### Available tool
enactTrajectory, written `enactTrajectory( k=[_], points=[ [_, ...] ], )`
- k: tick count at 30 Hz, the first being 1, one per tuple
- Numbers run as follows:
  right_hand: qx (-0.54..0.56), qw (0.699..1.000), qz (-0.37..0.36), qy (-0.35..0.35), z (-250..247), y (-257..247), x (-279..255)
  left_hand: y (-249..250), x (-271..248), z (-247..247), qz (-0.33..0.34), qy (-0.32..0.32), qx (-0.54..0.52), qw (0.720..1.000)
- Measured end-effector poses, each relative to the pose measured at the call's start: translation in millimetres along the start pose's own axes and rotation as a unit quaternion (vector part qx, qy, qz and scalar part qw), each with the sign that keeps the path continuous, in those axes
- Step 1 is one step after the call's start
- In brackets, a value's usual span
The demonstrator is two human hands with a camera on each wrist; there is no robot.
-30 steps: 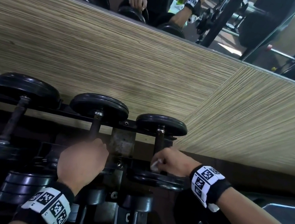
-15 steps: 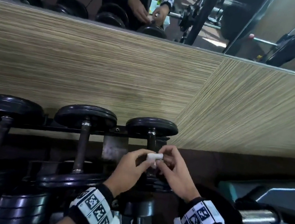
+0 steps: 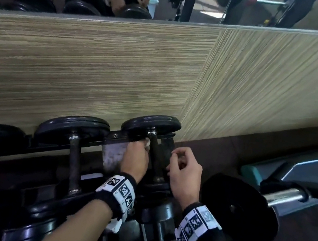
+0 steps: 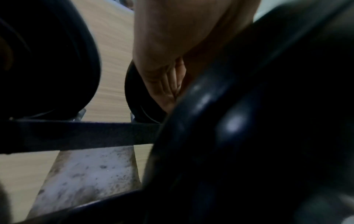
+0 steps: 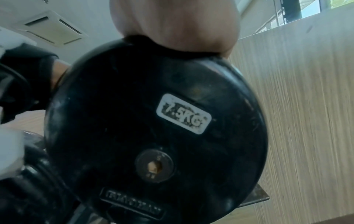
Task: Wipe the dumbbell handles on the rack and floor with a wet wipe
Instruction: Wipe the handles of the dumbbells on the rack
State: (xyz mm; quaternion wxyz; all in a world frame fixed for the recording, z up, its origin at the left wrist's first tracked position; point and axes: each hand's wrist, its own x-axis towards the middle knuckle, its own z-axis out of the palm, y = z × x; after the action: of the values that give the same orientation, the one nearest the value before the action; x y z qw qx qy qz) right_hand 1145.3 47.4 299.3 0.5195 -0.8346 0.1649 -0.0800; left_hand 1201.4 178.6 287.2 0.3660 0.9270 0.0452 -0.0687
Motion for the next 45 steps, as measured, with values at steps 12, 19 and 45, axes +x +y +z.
enactTrajectory(
  k=[12,19,45],
  points=[
    [-0.023,1.0,0.003,-0.011,-1.3,-3.8,-1.4,-15.6,8.6,-12.1,-0.02,-0.127,-0.048,0.991],
    [-0.027,0.999,0.019,-0.011,-2.3,-6.5,-2.1,-1.5,11.0,-13.4,-0.005,-0.044,0.005,0.999],
    [-0.037,0.999,0.013,-0.007,-2.1,-4.2,-1.6,-28.3,7.7,9.0,-0.143,-0.163,-0.253,0.943]
  ],
)
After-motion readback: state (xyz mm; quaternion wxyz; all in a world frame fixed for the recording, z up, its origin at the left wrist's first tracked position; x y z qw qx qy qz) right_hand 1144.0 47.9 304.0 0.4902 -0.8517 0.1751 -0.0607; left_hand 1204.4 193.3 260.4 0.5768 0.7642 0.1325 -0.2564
